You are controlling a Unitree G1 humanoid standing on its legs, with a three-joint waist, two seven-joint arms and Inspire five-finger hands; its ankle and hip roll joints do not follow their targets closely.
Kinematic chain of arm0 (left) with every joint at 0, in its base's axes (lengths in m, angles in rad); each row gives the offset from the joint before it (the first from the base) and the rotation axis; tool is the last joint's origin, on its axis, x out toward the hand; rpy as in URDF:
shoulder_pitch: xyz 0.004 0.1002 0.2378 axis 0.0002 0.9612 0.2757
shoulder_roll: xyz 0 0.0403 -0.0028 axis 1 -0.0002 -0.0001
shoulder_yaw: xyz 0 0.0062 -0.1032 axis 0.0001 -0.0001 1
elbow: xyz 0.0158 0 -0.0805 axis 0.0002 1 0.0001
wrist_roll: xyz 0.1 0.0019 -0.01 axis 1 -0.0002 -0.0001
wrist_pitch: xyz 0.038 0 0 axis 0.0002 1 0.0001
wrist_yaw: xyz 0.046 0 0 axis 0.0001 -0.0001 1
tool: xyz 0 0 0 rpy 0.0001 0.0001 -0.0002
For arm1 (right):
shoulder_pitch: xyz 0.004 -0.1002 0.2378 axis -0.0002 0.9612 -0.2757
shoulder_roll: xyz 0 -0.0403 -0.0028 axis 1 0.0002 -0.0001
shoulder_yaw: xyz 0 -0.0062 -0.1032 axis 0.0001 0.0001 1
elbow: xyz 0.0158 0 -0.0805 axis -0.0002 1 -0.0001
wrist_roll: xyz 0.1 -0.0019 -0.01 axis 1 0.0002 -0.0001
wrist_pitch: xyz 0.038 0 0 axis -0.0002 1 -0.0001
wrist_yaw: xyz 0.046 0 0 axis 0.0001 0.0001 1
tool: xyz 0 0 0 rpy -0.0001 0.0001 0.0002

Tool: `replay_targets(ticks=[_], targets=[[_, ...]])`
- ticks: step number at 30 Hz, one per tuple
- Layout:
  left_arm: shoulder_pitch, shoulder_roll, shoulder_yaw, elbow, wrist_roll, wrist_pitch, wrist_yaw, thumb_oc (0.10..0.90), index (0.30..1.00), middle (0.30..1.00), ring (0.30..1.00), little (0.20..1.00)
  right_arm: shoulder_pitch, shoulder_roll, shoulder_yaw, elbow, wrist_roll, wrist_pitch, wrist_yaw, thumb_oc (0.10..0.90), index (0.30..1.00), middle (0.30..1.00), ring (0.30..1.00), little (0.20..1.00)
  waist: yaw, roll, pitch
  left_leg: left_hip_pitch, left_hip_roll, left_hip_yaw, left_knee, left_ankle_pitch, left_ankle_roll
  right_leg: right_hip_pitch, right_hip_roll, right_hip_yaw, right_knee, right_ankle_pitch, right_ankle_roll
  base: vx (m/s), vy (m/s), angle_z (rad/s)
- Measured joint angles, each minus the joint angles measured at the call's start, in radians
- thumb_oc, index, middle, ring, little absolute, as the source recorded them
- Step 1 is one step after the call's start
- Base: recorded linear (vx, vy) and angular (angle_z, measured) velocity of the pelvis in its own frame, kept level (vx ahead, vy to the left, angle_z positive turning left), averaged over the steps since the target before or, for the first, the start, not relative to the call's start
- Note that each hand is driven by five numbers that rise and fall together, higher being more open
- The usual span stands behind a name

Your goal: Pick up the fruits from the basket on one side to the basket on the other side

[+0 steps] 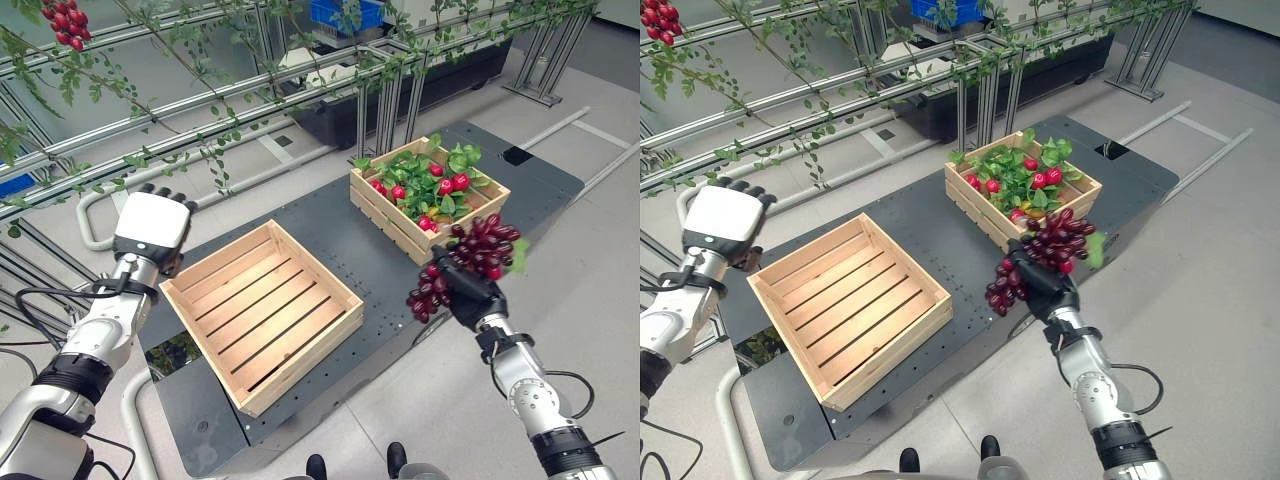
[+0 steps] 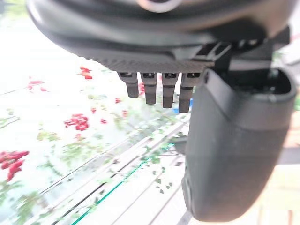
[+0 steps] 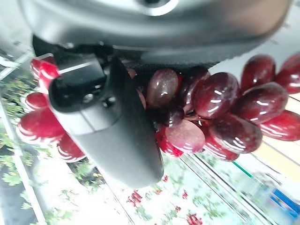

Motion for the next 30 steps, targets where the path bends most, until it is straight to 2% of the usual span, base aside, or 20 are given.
replay_targets(ticks=[2, 4, 5, 6, 7, 10, 11, 12, 14, 16, 18, 21, 22, 23, 24, 25, 26, 27, 28, 30], targets=[[0.000, -0.002, -0.009, -0.009, -0.013, -0.026, -0.001, 0.800, 0.900, 0.900, 0.900, 0.900, 0.001, 0.015, 0.002, 0.000, 0.000, 0.003, 0.000, 0.400, 0.300, 0.300, 0.300, 0.300, 0.003, -0.002, -0.001, 0.000, 0.000, 0.000, -0.002, 0.000, 0.000, 0.000, 0.000, 0.000, 0.000, 0.000, 0.000, 0.00, 0.000, 0.00], [0.001, -0.005, -0.009, -0.015, -0.090, -0.047, 0.000, 0.800, 0.900, 0.900, 0.900, 0.900, 0.001, 0.021, 0.002, 0.000, 0.000, 0.003, 0.000, 0.400, 0.300, 0.300, 0.300, 0.300, 0.003, -0.004, -0.003, 0.000, 0.000, 0.000, -0.001, 0.000, 0.000, 0.000, 0.000, 0.000, 0.000, 0.000, 0.000, 0.00, 0.000, 0.00], [0.001, -0.013, -0.004, -0.020, -0.199, -0.064, 0.001, 0.800, 0.900, 0.900, 0.900, 0.900, 0.001, 0.021, 0.002, 0.000, 0.000, 0.002, 0.000, 0.400, 0.300, 0.300, 0.300, 0.300, 0.003, -0.006, -0.004, 0.000, 0.000, 0.000, 0.003, 0.000, 0.000, 0.000, 0.000, 0.000, 0.000, 0.000, 0.000, 0.00, 0.000, 0.00], [0.028, -0.053, 0.061, -0.035, -0.364, -0.094, -0.002, 0.800, 0.900, 0.900, 0.900, 0.900, 0.001, 0.023, 0.001, 0.000, 0.000, 0.001, 0.000, 0.400, 0.300, 0.300, 0.300, 0.300, 0.003, -0.007, -0.005, 0.000, -0.001, -0.001, 0.003, 0.000, 0.000, 0.000, 0.000, 0.000, 0.000, 0.000, 0.000, 0.00, 0.000, 0.00], [0.049, -0.090, 0.115, -0.045, -0.444, -0.107, -0.003, 0.800, 0.900, 0.900, 0.900, 0.900, 0.002, 0.025, 0.001, 0.000, 0.000, -0.001, 0.000, 0.400, 0.300, 0.300, 0.300, 0.300, 0.003, -0.007, -0.005, 0.000, -0.001, -0.001, 0.003, 0.000, 0.000, 0.000, 0.000, 0.001, 0.000, 0.001, 0.000, 0.00, 0.000, 0.00], [0.123, -0.303, 0.346, -0.089, -0.903, -0.175, -0.065, 0.800, 0.900, 0.900, 0.900, 0.900, 0.021, 0.044, -0.008, -0.004, -0.004, -0.015, 0.000, 0.400, 0.300, 0.300, 0.300, 0.300, 0.001, -0.009, -0.007, 0.001, 0.000, -0.001, 0.004, -0.001, 0.000, 0.000, 0.001, 0.003, 0.000, 0.000, 0.000, 0.01, -0.010, 0.00], [0.138, -0.346, 0.384, -0.102, -0.987, -0.184, -0.083, 0.800, 0.900, 0.900, 0.900, 0.900, 0.027, 0.051, -0.013, -0.005, -0.007, -0.017, 0.000, 0.400, 0.300, 0.300, 0.300, 0.300, 0.001, -0.010, -0.007, 0.001, 0.000, -0.001, 0.004, -0.001, 0.000, -0.001, 0.002, 0.003, 0.000, 0.000, 0.000, 0.00, 0.000, 0.00], [0.164, -0.424, 0.428, -0.117, -1.128, -0.206, -0.110, 0.800, 0.900, 0.900, 0.900, 0.900, 0.040, 0.065, -0.017, -0.006, -0.016, -0.020, 0.000, 0.400, 0.300, 0.300, 0.300, 0.300, 0.003, -0.012, -0.008, 0.001, 0.000, -0.001, 0.004, -0.001, 0.000, -0.002, 0.002, 0.004, 0.000, 0.000, 0.000, 0.01, -0.033, -0.03], [0.203, -0.492, 0.432, -0.132, -1.261, -0.217, -0.157, 0.800, 0.900, 0.900, 0.900, 0.900, 0.054, 0.070, -0.012, -0.008, -0.054, -0.020, 0.000, 0.400, 0.300, 0.300, 0.300, 0.300, 0.003, -0.014, -0.010, 0.000, 0.000, 0.001, 0.003, -0.001, 0.001, -0.004, 0.002, 0.007, -0.001, 0.000, 0.001, 0.01, -0.041, -0.05], [0.295, -0.607, 0.445, -0.226, -1.419, -0.240, -0.201, 0.800, 0.900, 0.900, 0.900, 0.900, 0.081, 0.087, -0.017, -0.020, -0.104, -0.020, 0.000, 0.400, 0.300, 0.300, 0.300, 0.300, 0.004, -0.022, -0.014, -0.001, 0.000, 0.008, 0.003, -0.003, 0.000, -0.013, 0.003, 0.022, -0.004, 0.000, 0.000, -0.02, -0.049, -0.11], [0.356, -0.688, 0.439, -0.305, -1.537, -0.252, -0.243, 0.800, 0.900, 0.900, 0.900, 0.900, 0.098, 0.090, -0.016, -0.035, -0.154, -0.020, -0.002, 0.400, 0.300, 0.300, 0.300, 0.300, 0.003, -0.030, -0.018, -0.004, 0.000, 0.015, 0.003, -0.004, 0.000, -0.019, 0.004, 0.032, -0.004, 0.000, 0.000, -0.03, -0.009, -0.12], [0.382, -0.735, 0.409, -0.363, -1.628, -0.258, -0.280, 0.800, 0.900, 0.900, 0.900, 0.900, 0.104, 0.090, -0.016, -0.078, -0.169, -0.021, -0.003, 0.400, 0.300, 0.300, 0.300, 0.300, 0.004, -0.036, -0.018, -0.002, 0.000, 0.032, 0.006, -0.006, -0.001, -0.027, 0.013, 0.056, -0.003, 0.004, 0.001, -0.13, 0.085, -0.25], [0.394, -0.733, 0.402, -0.398, -1.664, -0.260, -0.285, 0.800, 0.900, 0.900, 0.900, 0.900, 0.105, 0.088, -0.015, -0.104, -0.169, -0.021, -0.003, 0.400, 0.300, 0.300, 0.300, 0.300, 0.009, -0.043, -0.015, -0.011, -0.014, -0.005, 0.043, -0.027, -0.001, -0.039, 0.016, 0.092, 0.005, 0.011, 0.001, -0.22, 0.203, -0.72], [0.415, -0.724, 0.402, -0.439, -1.680, -0.290, -0.282, 0.800, 0.900, 0.900, 0.900, 0.900, 0.091, 0.098, -0.007, -0.115, -0.168, -0.025, -0.003, 0.400, 0.300, 0.300, 0.300, 0.300, 0.028, -0.068, -0.007, -0.054, -0.045, -0.091, 0.147, -0.077, 0.037, -0.067, 0.012, 0.164, 0.027, 0.019, 0.003, -0.17, 0.168, -1.16], [0.423, -0.718, 0.403, -0.450, -1.682, -0.315, -0.275, 0.800, 0.900, 0.900, 0.900, 0.900, 0.076, 0.103, 0.001, -0.115, -0.168, -0.028, -0.003, 0.400, 0.300, 0.300, 0.300, 0.300, 0.053, -0.086, -0.004, -0.074, -0.085, -0.178, 0.158, -0.106, 0.066, -0.094, 0.001, 0.210, 0.047, 0.021, 0.006, -0.21, 0.234, -1.98], [0.419, -0.718, 0.407, -0.449, -1.682, -0.341, -0.261, 0.800, 0.900, 0.900, 0.900, 0.900, 0.041, 0.090, 0.010, -0.115, -0.168, -0.028, -0.003, 0.400, 0.300, 0.300, 0.300, 0.300, 0.089, -0.071, 0.001, -0.059, -0.119, -0.254, 0.098, -0.107, 0.083, -0.132, 0.019, 0.243, 0.077, 0.032, 0.010, -0.18, 0.170, -1.75], [0.414, -0.712, 0.409, -0.444, -1.681, -0.345, -0.259, 0.800, 0.900, 0.900, 0.900, 0.900, 0.028, 0.095, 0.009, -0.107, -0.168, -0.029, -0.004, 0.400, 0.300, 0.300, 0.300, 0.300, 0.089, -0.067, 0.013, -0.049, -0.116, -0.256, 0.094, -0.063, 0.051, -0.128, 0.027, 0.249, 0.079, 0.038, 0.011, -0.26, 0.216, -1.55], [0.409, -0.691, 0.403, -0.435, -1.680, -0.348, -0.248, 0.800, 0.900, 0.900, 0.900, 0.900, 0.029, 0.100, 0.009, -0.109, -0.167, -0.036, -0.011, 0.400, 0.300, 0.300, 0.300, 0.300, 0.071, -0.076, 0.015, -0.053, -0.116, -0.215, 0.106, -0.075, 0.067, -0.126, 0.019, 0.243, 0.078, 0.040, 0.016, -0.23, 0.147, -0.64], [0.401, -0.662, 0.398, -0.442, -1.668, -0.349, -0.248, 0.800, 0.900, 0.900, 0.900, 0.900, 0.043, 0.097, -0.002, -0.128, -0.167, -0.054, -0.012, 0.400, 0.300, 0.300, 0.300, 0.300, 0.044, -0.092, 0.022, -0.065, -0.132, -0.205, 0.127, -0.080, 0.073, -0.134, 0.009, 0.246, 0.072, 0.034, 0.024, -0.21, 0.137, -0.47], [0.396, -0.640, 0.399, -0.443, -1.648, -0.361, -0.244, 0.800, 0.900, 0.900, 0.900, 0.900, 0.057, 0.102, -0.014, -0.133, -0.167, -0.088, -0.012, 0.400, 0.300, 0.300, 0.300, 0.300, 0.026, -0.102, 0.030, -0.088, -0.142, -0.183, 0.156, -0.087, 0.084, -0.156, -0.006, 0.253, 0.074, 0.034, 0.025, -0.16, 0.106, -0.32]])
